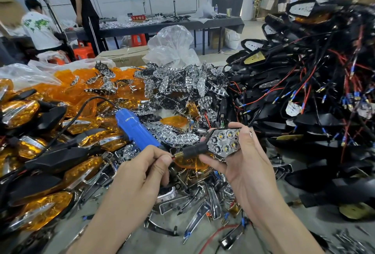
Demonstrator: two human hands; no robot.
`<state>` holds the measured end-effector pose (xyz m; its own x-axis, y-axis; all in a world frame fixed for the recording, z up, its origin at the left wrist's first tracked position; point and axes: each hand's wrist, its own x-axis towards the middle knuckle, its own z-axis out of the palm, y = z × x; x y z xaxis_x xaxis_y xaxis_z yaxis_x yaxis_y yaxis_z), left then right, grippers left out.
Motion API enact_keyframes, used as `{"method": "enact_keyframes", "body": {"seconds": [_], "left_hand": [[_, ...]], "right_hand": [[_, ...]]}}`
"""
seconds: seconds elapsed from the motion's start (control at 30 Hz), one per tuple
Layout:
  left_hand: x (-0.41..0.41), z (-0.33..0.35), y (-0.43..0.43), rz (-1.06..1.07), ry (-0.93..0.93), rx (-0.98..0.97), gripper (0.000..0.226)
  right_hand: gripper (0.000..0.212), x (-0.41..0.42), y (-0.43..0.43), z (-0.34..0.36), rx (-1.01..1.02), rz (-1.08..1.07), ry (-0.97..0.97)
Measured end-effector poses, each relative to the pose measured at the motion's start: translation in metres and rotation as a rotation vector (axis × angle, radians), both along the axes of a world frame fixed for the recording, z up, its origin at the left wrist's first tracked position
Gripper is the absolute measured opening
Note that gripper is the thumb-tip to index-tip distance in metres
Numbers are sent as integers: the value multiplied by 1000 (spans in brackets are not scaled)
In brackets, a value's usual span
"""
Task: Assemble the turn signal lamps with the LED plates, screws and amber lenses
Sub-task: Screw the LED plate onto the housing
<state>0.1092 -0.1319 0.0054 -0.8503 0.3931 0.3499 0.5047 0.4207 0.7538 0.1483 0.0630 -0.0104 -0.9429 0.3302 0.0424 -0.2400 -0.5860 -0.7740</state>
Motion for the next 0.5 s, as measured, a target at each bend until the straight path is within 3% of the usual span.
{"method": "enact_keyframes", "body": {"seconds": [0.5], "left_hand": [[-2,-1,-2,-3,26,-13,19]], "right_hand": [[30,0,-2,-3,31,-27,15]]}}
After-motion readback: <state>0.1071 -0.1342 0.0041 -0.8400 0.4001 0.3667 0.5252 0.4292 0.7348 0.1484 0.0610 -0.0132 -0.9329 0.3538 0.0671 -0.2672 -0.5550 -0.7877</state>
